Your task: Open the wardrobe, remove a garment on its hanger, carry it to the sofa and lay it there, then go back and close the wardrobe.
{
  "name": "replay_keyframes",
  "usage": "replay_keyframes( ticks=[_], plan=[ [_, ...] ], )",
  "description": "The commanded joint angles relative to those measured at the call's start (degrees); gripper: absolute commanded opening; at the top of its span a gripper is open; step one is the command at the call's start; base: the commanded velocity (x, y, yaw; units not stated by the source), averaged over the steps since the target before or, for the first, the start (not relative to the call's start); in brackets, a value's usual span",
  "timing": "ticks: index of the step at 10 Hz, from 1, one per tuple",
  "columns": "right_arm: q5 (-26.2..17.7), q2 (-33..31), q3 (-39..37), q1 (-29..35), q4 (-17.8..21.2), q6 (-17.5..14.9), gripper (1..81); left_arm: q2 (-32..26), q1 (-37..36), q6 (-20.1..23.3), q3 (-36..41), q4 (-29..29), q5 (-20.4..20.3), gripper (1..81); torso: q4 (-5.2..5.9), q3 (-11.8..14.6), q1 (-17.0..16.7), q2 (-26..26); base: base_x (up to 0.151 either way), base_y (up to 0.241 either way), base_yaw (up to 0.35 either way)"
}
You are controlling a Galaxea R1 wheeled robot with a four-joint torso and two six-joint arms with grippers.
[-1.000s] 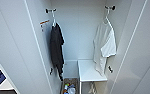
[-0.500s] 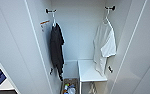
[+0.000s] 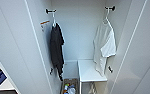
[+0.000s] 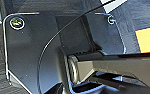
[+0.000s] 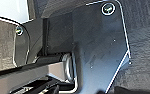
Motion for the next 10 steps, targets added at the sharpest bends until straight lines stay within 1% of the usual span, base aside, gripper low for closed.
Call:
replay_keyframes(
  ticks=[1, 3, 4, 10],
  plan=[
    [-6.0, 3.6, -6.5, 2.0, 0.5, -0.7, 81.1, 0.6, -1.2, 0.2, 0.4, 0.8, 2.8, 81.1, 0.00, 0.0, 0.0, 0.0, 0.000, 0.000, 0.000],
    [-6.2, 8.0, -13.1, 1.9, 0.6, -0.7, 81.1, 0.6, -1.2, 0.2, 0.4, 0.5, 2.8, 81.1, 0.00, 0.0, 0.0, 0.0, 0.000, 0.000, 0.000],
    [-6.3, 8.9, -14.0, 1.6, 0.7, -0.5, 81.1, 0.4, -1.3, 0.2, 0.4, 0.3, 2.8, 81.1, 0.00, 0.0, 0.0, 0.0, 0.000, 0.000, 0.000],
    [-6.3, 9.2, -12.8, 1.1, 0.9, -0.6, 81.1, 0.3, -0.8, 0.2, 0.4, 0.4, 2.9, 81.1, 0.00, 0.0, 0.0, 0.0, 0.000, 0.000, 0.000]
  ],
)
